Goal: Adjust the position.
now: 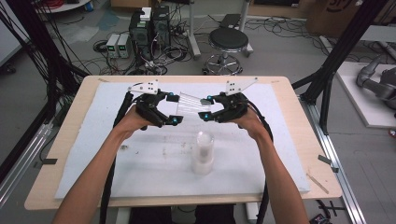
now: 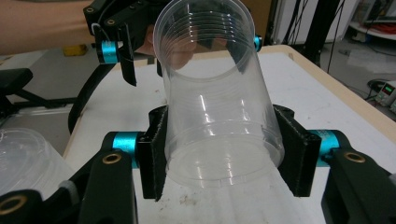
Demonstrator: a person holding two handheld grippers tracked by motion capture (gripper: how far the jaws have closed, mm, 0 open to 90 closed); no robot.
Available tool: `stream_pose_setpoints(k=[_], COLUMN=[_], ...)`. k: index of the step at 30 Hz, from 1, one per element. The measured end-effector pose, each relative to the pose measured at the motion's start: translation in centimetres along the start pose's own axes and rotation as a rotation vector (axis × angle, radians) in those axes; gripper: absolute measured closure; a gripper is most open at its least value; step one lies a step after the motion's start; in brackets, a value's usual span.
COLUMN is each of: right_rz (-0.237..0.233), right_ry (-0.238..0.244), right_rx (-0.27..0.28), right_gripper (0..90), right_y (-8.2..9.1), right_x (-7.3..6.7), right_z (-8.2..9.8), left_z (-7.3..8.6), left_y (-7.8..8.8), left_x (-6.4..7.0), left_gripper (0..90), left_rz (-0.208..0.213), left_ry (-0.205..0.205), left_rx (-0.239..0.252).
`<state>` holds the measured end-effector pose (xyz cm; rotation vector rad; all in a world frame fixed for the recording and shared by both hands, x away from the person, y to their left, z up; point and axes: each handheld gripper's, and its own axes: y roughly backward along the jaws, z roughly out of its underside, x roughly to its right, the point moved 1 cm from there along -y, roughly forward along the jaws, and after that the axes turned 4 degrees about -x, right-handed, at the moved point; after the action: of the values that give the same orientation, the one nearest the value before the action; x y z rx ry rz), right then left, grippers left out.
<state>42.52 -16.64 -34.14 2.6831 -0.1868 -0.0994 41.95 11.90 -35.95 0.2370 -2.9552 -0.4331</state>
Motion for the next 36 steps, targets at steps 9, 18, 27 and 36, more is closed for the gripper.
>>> stream_pose_setpoints(k=[9,18,27,36], right_rz=[0.005,0.002,-0.007,-0.024], right_ry=[0.003,0.009,0.013,0.016], right_rx=[0.047,0.088,0.11,0.111], right_gripper=[43.7,43.7,43.7,43.7], right_y=[0.1,0.3,0.3,0.0], right_x=[0.3,0.3,0.2,0.1], right_z=[0.1,-0.1,-0.2,-0.3], left_z=[0.1,-0.1,-0.7,-1.6], left_y=[-0.1,-0.4,-1.2,-2.1], left_x=[-0.3,-0.3,-0.1,0.0], left_gripper=[5.6,4.9,4.9,6.2], left_rz=[0.014,0.024,0.033,0.065], left_ry=[0.007,0.014,0.023,0.024], left_rx=[0.052,0.094,0.106,0.095])
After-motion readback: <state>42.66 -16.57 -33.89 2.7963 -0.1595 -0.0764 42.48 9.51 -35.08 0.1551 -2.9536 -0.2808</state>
